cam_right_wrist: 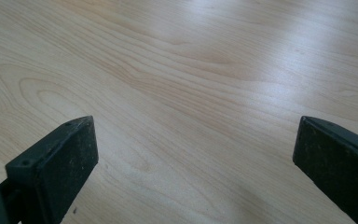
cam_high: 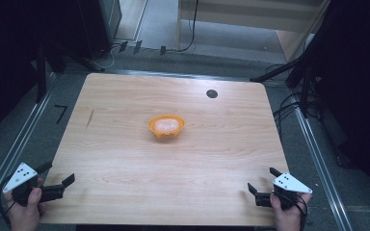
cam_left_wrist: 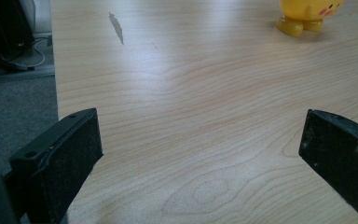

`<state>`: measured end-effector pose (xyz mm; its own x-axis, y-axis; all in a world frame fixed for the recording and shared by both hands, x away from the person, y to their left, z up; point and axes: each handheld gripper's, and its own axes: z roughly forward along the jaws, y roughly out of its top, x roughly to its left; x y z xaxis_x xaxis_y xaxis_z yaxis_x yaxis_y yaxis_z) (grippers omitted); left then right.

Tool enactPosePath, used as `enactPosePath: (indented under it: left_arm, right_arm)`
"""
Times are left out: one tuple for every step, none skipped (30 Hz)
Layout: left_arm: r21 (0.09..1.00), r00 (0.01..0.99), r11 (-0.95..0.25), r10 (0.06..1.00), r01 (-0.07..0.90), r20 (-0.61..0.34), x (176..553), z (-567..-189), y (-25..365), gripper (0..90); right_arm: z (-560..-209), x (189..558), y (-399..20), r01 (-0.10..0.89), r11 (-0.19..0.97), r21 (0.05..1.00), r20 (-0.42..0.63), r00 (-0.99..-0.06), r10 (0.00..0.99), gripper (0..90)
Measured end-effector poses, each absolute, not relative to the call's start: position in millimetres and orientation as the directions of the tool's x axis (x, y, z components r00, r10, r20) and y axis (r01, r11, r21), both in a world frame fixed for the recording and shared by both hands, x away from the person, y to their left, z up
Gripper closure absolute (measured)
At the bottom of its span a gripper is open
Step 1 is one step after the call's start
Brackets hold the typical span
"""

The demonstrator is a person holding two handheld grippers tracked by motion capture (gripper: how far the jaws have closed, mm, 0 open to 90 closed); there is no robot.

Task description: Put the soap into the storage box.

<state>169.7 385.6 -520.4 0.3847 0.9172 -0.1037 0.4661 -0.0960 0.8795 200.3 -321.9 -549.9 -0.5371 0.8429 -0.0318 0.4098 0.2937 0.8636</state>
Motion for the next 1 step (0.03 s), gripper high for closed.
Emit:
enactPosePath:
  left_arm:
    - [0.878, 0.386, -0.097, 0.917, 0.468, -0.104, 170.1, -520.4, 385.8, 0.0]
  right_arm:
    - [-549.9, 200.4, -321.8, 0.411, 0.294, 0.863, -0.032, -0.536, 0.843, 0.2]
